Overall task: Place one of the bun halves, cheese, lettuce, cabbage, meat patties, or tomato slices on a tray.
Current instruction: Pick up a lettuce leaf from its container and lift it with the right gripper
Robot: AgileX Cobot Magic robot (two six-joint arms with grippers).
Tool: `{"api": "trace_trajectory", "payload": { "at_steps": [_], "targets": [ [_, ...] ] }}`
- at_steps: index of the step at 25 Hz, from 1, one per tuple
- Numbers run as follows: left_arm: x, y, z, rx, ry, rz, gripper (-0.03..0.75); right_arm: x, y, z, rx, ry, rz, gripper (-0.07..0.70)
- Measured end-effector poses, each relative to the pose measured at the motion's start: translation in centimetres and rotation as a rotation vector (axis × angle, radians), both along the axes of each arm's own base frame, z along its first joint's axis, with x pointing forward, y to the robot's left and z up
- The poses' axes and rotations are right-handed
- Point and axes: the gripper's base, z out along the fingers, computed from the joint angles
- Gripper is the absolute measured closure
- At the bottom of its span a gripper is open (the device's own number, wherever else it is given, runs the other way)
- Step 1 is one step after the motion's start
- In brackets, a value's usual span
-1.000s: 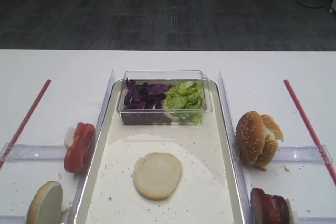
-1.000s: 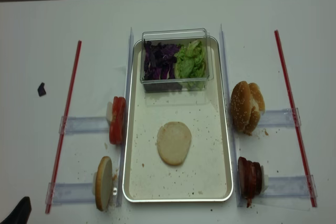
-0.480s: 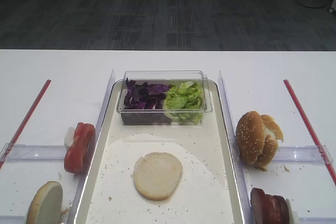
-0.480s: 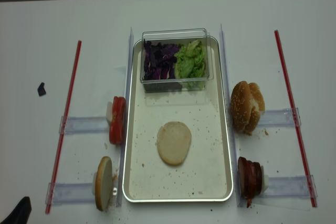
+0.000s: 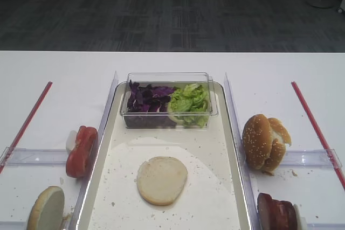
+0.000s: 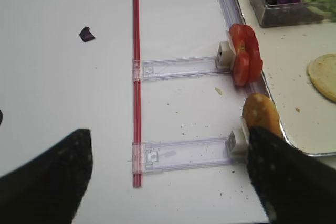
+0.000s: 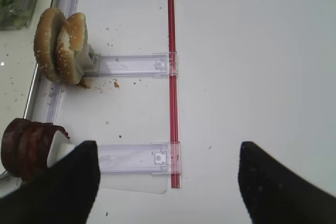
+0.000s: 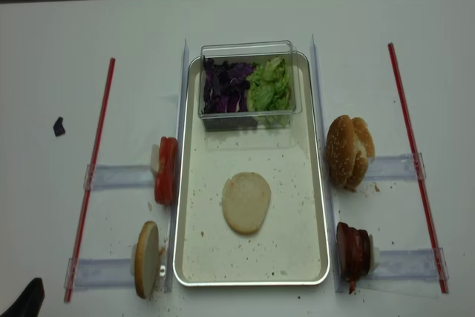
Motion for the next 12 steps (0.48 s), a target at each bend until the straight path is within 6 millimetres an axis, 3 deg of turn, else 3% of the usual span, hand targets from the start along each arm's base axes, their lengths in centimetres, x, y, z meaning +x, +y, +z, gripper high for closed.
{"api": "trace_trajectory", "payload": {
  "at_steps": [7, 12],
  "targets": [
    [0.0, 0.0, 0.0, 0.000, 0.000, 0.000, 0.161, 2.6, 0.1, 2.3, 0.003, 0.062, 0.001, 0.063],
    [0.0, 0.0, 0.0, 0.000, 0.000, 0.000, 0.161, 5.9, 0.1, 4.4, 0.005, 0.123, 0.000, 0.063]
  ]
}}
